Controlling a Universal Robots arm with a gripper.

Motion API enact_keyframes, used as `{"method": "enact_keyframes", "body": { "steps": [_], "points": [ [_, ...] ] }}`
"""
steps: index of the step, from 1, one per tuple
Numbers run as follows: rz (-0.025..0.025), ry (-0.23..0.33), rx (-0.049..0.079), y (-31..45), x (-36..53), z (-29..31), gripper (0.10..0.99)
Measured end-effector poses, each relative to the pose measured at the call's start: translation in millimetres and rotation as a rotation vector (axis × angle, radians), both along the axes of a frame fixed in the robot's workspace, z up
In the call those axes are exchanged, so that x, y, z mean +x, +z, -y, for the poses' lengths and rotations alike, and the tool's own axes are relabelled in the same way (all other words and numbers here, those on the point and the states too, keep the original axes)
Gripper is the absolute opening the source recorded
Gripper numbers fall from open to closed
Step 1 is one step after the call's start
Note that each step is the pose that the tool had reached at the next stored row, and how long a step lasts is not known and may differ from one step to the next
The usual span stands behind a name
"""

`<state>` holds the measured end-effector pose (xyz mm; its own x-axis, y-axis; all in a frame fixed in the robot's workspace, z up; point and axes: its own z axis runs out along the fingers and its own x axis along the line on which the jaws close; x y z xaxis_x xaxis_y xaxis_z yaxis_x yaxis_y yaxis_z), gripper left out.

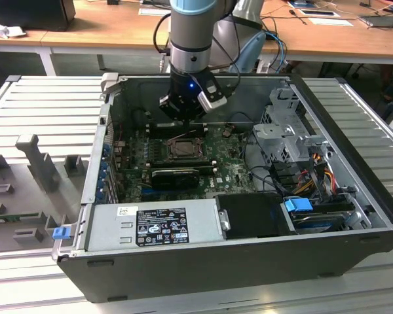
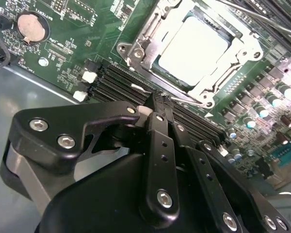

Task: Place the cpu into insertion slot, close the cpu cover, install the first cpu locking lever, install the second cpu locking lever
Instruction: 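Install the first cpu locking lever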

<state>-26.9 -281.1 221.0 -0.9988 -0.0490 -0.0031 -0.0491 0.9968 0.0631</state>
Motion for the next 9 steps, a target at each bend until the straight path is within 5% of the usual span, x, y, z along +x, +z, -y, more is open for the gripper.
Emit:
{"method": "enact_keyframes", "body": {
  "steps": [9],
  "points": [
    [0.0, 0.01, 0.0, -8.4, 8.9, -0.1, 0.106]
  ]
}}
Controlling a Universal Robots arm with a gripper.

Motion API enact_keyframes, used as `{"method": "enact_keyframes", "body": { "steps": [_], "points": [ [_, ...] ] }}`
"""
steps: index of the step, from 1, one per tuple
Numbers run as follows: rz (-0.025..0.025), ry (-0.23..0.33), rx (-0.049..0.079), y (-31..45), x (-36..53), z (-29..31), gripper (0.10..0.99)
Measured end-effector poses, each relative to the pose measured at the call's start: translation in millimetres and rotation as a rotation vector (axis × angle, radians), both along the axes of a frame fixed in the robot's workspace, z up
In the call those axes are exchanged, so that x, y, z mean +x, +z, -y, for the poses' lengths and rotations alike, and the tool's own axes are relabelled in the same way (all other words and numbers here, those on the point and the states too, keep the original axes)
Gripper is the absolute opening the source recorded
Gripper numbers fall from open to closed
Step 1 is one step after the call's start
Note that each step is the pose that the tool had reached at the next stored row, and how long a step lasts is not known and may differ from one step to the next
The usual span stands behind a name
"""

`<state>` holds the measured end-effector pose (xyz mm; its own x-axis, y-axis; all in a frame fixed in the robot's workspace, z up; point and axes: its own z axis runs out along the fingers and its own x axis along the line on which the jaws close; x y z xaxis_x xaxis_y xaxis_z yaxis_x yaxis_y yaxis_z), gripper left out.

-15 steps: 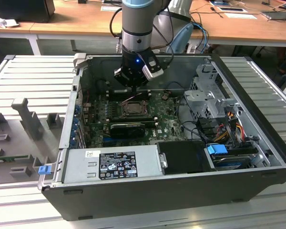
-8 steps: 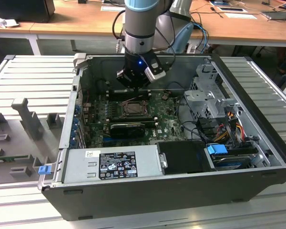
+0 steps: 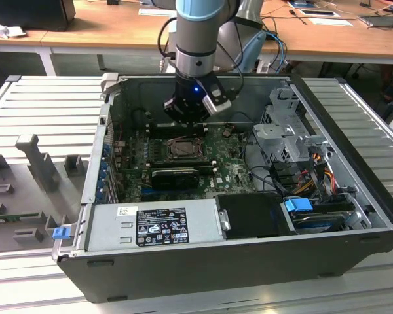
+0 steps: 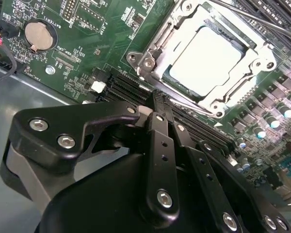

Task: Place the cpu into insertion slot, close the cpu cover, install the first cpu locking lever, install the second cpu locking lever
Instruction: 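Install the first cpu locking lever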

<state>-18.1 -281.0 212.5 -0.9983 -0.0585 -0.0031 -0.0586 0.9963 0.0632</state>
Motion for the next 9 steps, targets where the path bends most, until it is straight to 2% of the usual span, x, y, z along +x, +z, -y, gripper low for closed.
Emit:
{"method": "enact_keyframes", "body": {
  "steps": [9],
  "points": [
    [0.0, 0.006, -0.001, -5.6, 2.7, 0.0, 0.106]
  ]
}}
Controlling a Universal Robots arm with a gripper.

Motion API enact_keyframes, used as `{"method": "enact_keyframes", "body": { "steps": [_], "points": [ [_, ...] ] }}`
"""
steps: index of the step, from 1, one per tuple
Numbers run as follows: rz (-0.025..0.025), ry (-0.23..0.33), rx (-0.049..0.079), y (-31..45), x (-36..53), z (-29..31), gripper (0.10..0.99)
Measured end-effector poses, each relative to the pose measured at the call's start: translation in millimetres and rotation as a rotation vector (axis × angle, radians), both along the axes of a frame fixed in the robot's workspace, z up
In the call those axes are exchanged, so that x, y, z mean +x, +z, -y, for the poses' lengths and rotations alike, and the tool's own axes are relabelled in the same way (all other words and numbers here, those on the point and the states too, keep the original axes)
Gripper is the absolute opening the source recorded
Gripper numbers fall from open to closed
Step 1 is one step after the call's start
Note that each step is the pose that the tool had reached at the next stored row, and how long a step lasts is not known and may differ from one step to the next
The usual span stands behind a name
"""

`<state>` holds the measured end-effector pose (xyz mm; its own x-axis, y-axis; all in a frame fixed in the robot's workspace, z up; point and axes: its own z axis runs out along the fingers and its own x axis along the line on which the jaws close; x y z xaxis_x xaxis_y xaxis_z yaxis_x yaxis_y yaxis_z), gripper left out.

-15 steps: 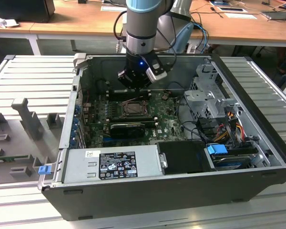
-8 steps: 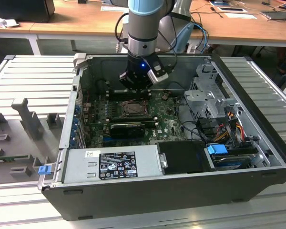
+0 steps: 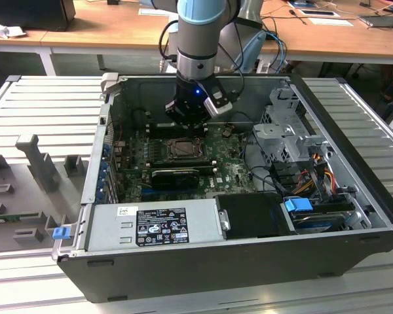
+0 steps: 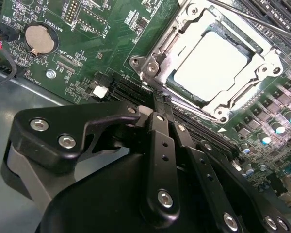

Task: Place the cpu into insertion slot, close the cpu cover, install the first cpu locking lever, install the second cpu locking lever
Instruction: 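Install the first cpu locking lever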

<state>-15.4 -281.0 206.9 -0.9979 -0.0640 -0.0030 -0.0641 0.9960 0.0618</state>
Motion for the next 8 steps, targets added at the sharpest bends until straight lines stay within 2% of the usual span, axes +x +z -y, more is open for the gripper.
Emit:
{"method": "enact_keyframes", "body": {
  "steps": [8],
  "points": [
    [-0.0003, 0.002, -0.002, -2.8, 0.1, 0.1, 0.106]
  ]
}}
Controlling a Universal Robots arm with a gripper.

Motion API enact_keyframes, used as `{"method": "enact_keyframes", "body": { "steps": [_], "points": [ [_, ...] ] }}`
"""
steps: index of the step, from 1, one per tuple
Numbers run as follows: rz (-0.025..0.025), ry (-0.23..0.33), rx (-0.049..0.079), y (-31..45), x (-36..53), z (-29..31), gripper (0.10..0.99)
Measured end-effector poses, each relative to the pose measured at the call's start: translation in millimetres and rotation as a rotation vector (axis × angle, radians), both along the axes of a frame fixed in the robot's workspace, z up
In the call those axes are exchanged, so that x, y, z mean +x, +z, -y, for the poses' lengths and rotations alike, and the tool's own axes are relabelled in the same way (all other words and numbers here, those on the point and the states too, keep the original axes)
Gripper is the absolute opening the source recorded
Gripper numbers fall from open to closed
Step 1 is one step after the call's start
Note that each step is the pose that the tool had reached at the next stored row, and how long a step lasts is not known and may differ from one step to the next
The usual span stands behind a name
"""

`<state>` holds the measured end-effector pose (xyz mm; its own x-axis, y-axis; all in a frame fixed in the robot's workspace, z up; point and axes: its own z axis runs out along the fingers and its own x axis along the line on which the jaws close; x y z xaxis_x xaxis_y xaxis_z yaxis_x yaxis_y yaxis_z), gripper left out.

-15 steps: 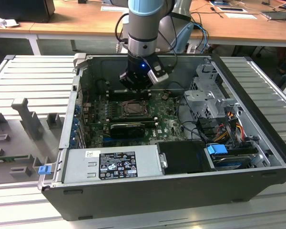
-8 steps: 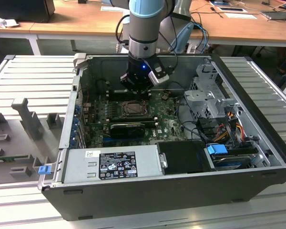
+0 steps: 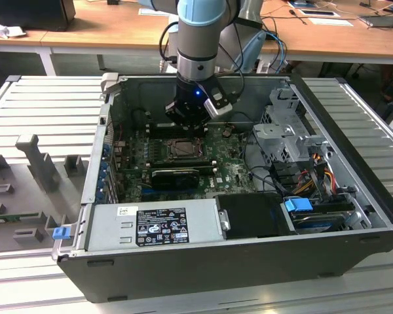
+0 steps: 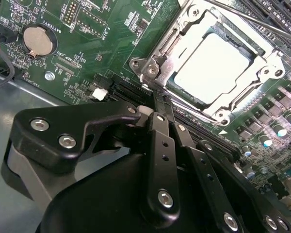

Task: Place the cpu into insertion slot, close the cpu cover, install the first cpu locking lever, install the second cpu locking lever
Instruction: 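Install the first cpu locking lever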

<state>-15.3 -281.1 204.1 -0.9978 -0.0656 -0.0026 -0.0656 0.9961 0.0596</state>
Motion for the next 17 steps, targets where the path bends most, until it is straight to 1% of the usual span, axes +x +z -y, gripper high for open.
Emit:
{"method": "enact_keyframes", "body": {
  "steps": [5, 6, 10, 13, 17],
  "points": [
    [0.0004, 0.0, 0.0, -1.4, 0.1, 0.8, 0.106],
    [0.0012, 0.0, 0.003, -2.0, 0.2, 0.8, 0.106],
    [0.0002, 0.0, 0.0, -2.1, 0.0, 1.5, 0.106],
    [0.0003, 0.0, 0.004, -2.2, 0.0, 1.5, 0.106],
    [0.0003, 0.0, 0.004, -1.5, 0.0, 1.5, 0.106]
  ]
}}
